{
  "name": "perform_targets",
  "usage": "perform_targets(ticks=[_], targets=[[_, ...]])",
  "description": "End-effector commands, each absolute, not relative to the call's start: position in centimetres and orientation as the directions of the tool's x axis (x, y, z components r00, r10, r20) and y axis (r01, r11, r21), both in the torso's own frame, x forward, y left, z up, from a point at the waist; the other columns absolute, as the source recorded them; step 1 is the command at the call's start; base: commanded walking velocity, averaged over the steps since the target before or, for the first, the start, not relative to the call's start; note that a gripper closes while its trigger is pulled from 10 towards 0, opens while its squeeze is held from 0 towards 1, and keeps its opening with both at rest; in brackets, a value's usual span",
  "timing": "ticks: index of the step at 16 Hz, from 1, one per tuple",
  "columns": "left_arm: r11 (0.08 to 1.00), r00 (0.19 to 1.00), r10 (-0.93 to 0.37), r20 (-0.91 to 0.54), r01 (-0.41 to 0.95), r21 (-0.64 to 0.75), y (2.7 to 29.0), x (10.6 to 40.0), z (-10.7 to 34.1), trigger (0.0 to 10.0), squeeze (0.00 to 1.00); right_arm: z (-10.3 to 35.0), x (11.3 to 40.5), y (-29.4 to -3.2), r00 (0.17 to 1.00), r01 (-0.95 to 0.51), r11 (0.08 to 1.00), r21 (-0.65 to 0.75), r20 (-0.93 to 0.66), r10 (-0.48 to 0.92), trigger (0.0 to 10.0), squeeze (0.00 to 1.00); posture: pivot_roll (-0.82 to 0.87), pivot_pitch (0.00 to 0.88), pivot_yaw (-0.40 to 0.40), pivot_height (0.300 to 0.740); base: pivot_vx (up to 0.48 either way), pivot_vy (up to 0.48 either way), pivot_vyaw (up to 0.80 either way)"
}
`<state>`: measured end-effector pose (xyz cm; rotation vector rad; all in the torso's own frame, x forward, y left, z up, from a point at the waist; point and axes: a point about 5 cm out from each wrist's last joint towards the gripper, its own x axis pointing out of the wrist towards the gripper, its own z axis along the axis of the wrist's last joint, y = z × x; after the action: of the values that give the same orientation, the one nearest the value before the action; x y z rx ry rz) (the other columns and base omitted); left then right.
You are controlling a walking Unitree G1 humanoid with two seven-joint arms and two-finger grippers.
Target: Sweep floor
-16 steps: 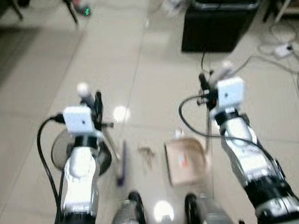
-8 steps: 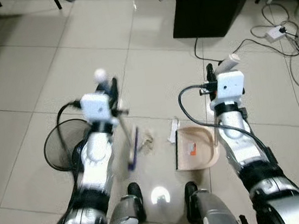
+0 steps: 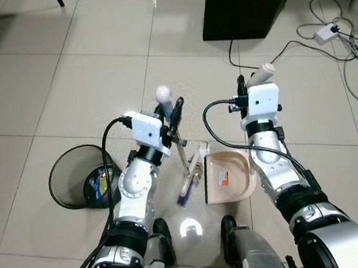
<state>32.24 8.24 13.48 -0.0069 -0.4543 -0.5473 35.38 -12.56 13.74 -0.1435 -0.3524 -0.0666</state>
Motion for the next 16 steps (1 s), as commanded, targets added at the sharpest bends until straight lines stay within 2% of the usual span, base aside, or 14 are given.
perform_targets(ticks=[1, 5, 8, 10, 12, 14, 16], targets=[[0.816, 0.724, -0.547, 0.42, 0.572, 0.078, 7.3, 31.6, 13.1, 10.0, 0.0, 12.7, 35.1, -12.5, 0.95, 0.093, 0.989, -0.119, 0.309, -0.052, 10.0, 0.0, -0.05, 0.384, 0.014, 0.74, 0.0, 0.0, 0.0], [0.767, 0.66, -0.551, 0.51, 0.641, -0.002, 6.3, 31.2, 15.2, 10.0, 0.0, 11.8, 34.7, -12.5, 0.957, 0.084, 0.991, -0.102, 0.286, -0.052, 10.0, 0.0, -0.04, 0.362, 0.017, 0.74, 0.0, 0.0, 0.0], [0.693, 0.589, -0.608, 0.533, 0.721, -0.007, 5.9, 30.5, 16.0, 10.0, 0.0, 11.6, 34.6, -12.7, 0.958, 0.085, 0.993, -0.085, 0.28, -0.058, 10.0, 0.0, -0.04, 0.338, 0.022, 0.74, 0.0, 0.0, 0.0], [0.636, 0.515, -0.663, 0.543, 0.77, 0.045, 6.6, 30.1, 17.5, 10.0, 0.0, 11.5, 34.4, -13.6, 0.955, 0.103, 0.993, -0.059, 0.287, -0.082, 10.0, 0.0, -0.05, 0.305, 0.028, 0.74, 0.0, 0.0, 0.0], [0.638, 0.498, -0.676, 0.543, 0.764, 0.093, 7.4, 30.6, 18.7, 10.0, 0.0, 11.3, 34.2, -14.1, 0.954, 0.115, 0.993, -0.036, 0.283, -0.1, 10.0, 0.0, -0.05, 0.281, 0.031, 0.74, 0.0, 0.0, 0.0], [0.639, 0.472, -0.697, 0.54, 0.751, 0.167, 8.5, 31.2, 20.5, 10.0, 0.0, 11.2, 33.9, -14.8, 0.947, 0.132, 0.99, 0.044, 0.29, -0.139, 10.0, 0.0, -0.04, 0.261, 0.032, 0.74, 0.0, 0.0, 0.0], [0.648, 0.473, -0.691, 0.546, 0.741, 0.177, 9.4, 31.9, 21.9, 10.0, 0.0, 11.4, 33.6, -15.1, 0.94, 0.13, 0.988, 0.083, 0.307, -0.15, 10.0, 0.0, -0.04, 0.233, 0.038, 0.74, 0.0, 0.0, 0.0]])
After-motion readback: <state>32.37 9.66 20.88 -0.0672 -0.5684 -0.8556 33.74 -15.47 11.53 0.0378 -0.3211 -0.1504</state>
